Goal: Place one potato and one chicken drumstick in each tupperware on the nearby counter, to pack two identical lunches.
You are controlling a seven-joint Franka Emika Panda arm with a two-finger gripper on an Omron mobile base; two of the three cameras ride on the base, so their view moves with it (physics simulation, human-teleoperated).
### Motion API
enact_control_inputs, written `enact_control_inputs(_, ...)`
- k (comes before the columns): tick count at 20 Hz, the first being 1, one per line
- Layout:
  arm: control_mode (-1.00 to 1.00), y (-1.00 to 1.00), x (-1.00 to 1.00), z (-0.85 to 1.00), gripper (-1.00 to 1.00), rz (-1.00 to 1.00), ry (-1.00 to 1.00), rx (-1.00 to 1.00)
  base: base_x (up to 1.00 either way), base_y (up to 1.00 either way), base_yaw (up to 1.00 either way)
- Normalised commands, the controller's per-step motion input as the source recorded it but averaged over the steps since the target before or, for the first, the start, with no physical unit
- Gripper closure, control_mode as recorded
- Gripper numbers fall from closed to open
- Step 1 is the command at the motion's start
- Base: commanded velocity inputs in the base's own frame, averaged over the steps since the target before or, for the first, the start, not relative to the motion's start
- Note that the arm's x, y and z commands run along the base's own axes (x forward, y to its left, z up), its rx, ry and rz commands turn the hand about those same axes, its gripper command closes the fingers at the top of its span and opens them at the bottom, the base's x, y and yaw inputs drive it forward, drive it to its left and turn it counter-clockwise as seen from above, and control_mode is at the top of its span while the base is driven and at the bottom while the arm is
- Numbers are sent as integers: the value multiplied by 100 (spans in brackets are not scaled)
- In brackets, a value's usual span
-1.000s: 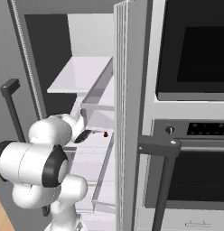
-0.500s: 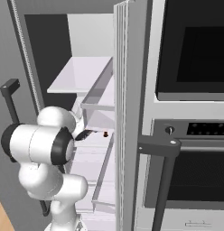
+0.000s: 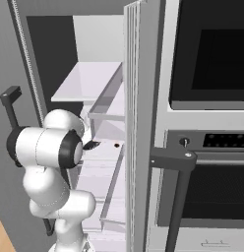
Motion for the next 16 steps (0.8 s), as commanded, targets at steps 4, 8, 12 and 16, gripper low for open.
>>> enact_control_inputs(4,-100,25,-24,-50,100,0,0,1,0,0,0)
enact_control_inputs(8,-100,27,-83,-8,100,0,0,2,0,0,0)
enact_control_inputs(12,-100,7,-97,5,100,0,0,1,0,0,0)
enact_control_inputs(16,-100,1,-87,67,100,0,-2,1,0,0,0)
